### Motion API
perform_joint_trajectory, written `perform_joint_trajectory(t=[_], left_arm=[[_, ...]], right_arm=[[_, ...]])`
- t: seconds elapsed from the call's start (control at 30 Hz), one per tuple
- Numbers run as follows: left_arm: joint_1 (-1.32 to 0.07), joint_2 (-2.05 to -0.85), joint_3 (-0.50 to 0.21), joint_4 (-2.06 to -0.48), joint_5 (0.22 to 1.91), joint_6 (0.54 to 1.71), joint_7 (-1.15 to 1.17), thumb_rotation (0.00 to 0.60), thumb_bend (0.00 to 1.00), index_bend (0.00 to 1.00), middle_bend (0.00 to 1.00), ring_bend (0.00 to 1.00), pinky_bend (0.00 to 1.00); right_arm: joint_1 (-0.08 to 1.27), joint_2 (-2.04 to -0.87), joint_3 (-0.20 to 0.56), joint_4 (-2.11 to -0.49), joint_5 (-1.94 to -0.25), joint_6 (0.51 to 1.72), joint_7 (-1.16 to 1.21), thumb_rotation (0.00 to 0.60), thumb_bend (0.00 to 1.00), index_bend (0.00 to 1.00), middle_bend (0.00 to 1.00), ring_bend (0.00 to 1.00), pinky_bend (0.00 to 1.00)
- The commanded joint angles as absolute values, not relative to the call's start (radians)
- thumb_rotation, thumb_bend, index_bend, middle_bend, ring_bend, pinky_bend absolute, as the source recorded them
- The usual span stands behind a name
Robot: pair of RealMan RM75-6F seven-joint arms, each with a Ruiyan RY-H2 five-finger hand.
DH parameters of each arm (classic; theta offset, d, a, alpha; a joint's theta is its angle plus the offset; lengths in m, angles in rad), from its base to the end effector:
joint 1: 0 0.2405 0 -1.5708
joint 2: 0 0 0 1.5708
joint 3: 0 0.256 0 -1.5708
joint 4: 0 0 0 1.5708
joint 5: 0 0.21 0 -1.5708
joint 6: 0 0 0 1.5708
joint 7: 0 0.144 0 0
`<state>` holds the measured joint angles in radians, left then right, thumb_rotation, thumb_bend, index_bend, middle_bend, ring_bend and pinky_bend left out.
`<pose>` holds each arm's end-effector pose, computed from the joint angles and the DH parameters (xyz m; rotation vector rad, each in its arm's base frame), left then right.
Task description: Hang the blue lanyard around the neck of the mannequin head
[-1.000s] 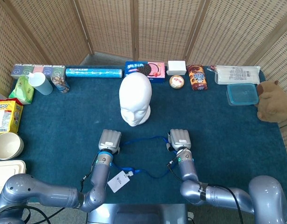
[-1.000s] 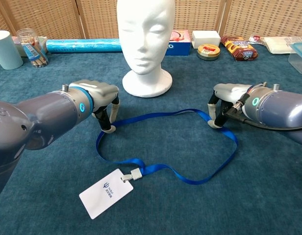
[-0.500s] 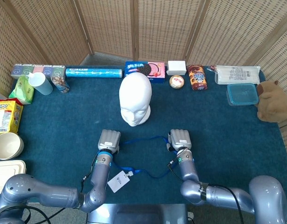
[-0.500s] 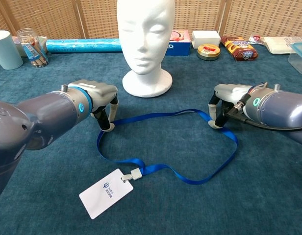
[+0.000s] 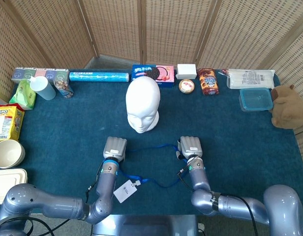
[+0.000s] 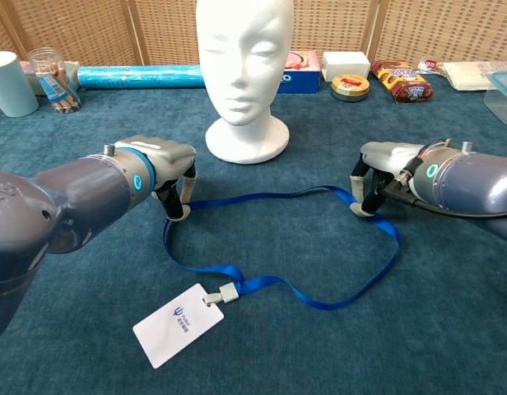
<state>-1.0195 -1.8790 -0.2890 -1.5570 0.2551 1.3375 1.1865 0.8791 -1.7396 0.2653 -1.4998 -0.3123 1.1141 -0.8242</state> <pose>-0.0745 0.3171 -0.0902 -1.7823 -0.9518 -0.3486 -0.1413 -0.3392 -0.0673 1.6194 -1.2730 0.4935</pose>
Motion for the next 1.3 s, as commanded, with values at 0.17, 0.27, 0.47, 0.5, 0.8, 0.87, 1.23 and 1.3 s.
perform_joint_trajectory(t=[0.17, 0.27, 0.47, 0.5, 0.8, 0.87, 1.23, 1.3], left_arm=[[-1.012, -1.876, -0.289, -1.562, 0.27, 1.34, 1.17, 0.552, 0.47, 0.59, 1.0, 1.0, 1.0], [-1.002, -1.867, -0.291, -1.573, 0.288, 1.343, 1.148, 0.554, 0.47, 0.6, 1.0, 1.0, 1.0], [-0.94, -1.787, -0.291, -1.659, 0.412, 1.36, 1.016, 0.555, 0.46, 0.6, 1.0, 1.0, 1.0], [-0.915, -1.751, -0.285, -1.692, 0.451, 1.356, 0.971, 0.554, 0.46, 0.6, 1.0, 1.0, 1.0], [-0.815, -1.57, -0.259, -1.847, 0.614, 1.306, 0.782, 0.555, 0.46, 0.6, 1.0, 1.0, 1.0], [-0.8, -1.545, -0.254, -1.87, 0.645, 1.302, 0.751, 0.554, 0.46, 0.6, 1.0, 1.0, 1.0], [-0.732, -1.399, -0.251, -1.996, 0.798, 1.314, 0.617, 0.559, 0.46, 0.61, 1.0, 1.0, 1.0], [-0.724, -1.379, -0.256, -2.009, 0.816, 1.318, 0.599, 0.56, 0.46, 0.61, 1.0, 1.0, 1.0]], right_arm=[[0.876, -1.735, 0.266, -1.509, -0.318, 1.117, -0.814, 0.546, 0.49, 0.58, 0.98, 1.0, 1.0], [0.871, -1.728, 0.269, -1.523, -0.329, 1.118, -0.799, 0.551, 0.49, 0.59, 0.98, 1.0, 1.0], [0.845, -1.673, 0.287, -1.641, -0.413, 1.116, -0.721, 0.552, 0.49, 0.6, 0.99, 1.0, 1.0], [0.833, -1.652, 0.292, -1.682, -0.435, 1.112, -0.694, 0.553, 0.49, 0.6, 0.99, 1.0, 1.0], [0.782, -1.537, 0.303, -1.868, -0.596, 1.096, -0.554, 0.556, 0.49, 0.61, 1.0, 1.0, 1.0], [0.771, -1.516, 0.301, -1.9, -0.632, 1.099, -0.53, 0.56, 0.49, 0.61, 1.0, 1.0, 1.0], [0.707, -1.409, 0.317, -2.077, -0.834, 1.137, -0.374, 0.581, 0.49, 0.62, 1.0, 1.0, 1.0], [0.699, -1.393, 0.322, -2.099, -0.859, 1.139, -0.346, 0.581, 0.49, 0.63, 1.0, 1.0, 1.0]])
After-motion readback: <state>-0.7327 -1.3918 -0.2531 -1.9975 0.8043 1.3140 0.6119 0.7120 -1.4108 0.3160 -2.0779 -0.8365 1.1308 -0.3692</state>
